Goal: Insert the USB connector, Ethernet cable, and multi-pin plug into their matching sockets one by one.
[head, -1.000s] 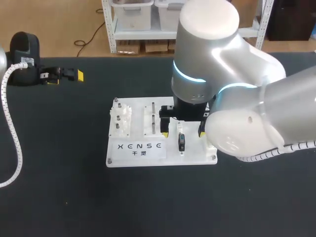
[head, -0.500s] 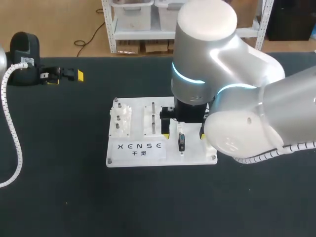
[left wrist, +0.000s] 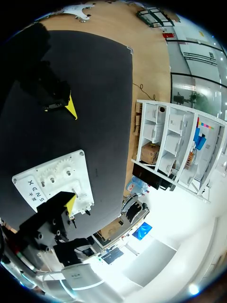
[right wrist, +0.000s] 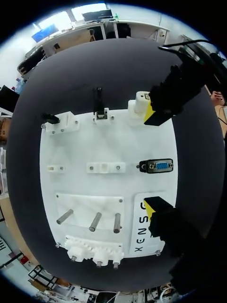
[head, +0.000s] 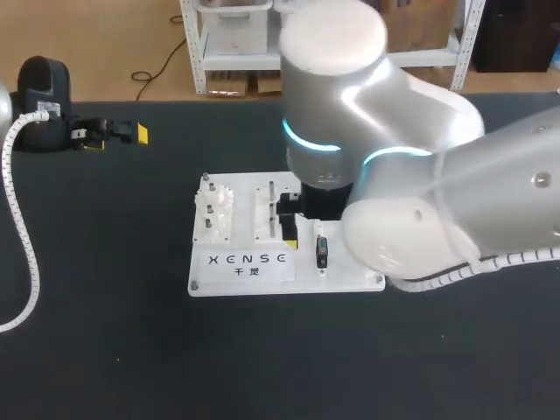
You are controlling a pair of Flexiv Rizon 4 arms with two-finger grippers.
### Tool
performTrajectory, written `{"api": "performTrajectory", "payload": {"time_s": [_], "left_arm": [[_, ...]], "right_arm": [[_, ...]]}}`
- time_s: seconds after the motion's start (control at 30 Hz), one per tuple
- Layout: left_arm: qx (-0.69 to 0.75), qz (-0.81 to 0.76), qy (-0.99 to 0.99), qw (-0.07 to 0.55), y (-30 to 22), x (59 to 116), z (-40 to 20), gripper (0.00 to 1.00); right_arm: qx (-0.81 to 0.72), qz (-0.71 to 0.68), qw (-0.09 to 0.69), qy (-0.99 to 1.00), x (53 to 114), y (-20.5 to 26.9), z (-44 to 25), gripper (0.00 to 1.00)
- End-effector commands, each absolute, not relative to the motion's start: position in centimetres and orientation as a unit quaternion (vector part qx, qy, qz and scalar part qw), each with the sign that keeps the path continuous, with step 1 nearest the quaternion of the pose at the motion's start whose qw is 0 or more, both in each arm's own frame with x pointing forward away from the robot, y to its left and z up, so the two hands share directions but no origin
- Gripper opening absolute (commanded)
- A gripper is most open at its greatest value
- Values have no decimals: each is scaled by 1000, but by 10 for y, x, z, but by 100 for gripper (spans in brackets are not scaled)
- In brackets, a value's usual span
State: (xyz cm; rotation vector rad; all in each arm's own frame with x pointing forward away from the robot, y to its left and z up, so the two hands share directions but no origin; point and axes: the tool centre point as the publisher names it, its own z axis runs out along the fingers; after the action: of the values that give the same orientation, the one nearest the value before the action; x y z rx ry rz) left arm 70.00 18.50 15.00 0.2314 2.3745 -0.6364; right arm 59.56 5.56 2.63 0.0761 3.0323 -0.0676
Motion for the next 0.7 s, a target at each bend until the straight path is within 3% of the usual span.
{"api": "performTrajectory", "payload": {"time_s": [0.03, 0.1, 0.17, 0.23, 0.3, 0.43, 0.53, 0.7], "left_arm": [[89, -243, 908, 330, 185, 700, 150, 100], [89, -243, 908, 330, 185, 700, 150, 100], [89, -243, 908, 330, 185, 700, 150, 100], [89, -243, 908, 330, 185, 700, 150, 100], [89, -243, 908, 330, 185, 700, 150, 100], [89, -243, 908, 330, 185, 700, 150, 100], [89, -243, 908, 330, 185, 700, 150, 100], [89, -243, 908, 330, 185, 700, 150, 100]], "right_arm": [[37, -31, 53, 997, 595, 58, 25, 100], [44, -31, 51, 997, 595, 57, 24, 100], [50, -30, 49, 997, 594, 55, 21, 89], [58, -26, 46, 997, 594, 53, 19, 87], [65, -20, 44, 997, 593, 52, 17, 71], [73, -15, 43, 996, 592, 52, 16, 69], [81, -5, 41, 996, 592, 53, 16, 50], [86, 0, 39, 996, 590, 55, 15, 44]]}}
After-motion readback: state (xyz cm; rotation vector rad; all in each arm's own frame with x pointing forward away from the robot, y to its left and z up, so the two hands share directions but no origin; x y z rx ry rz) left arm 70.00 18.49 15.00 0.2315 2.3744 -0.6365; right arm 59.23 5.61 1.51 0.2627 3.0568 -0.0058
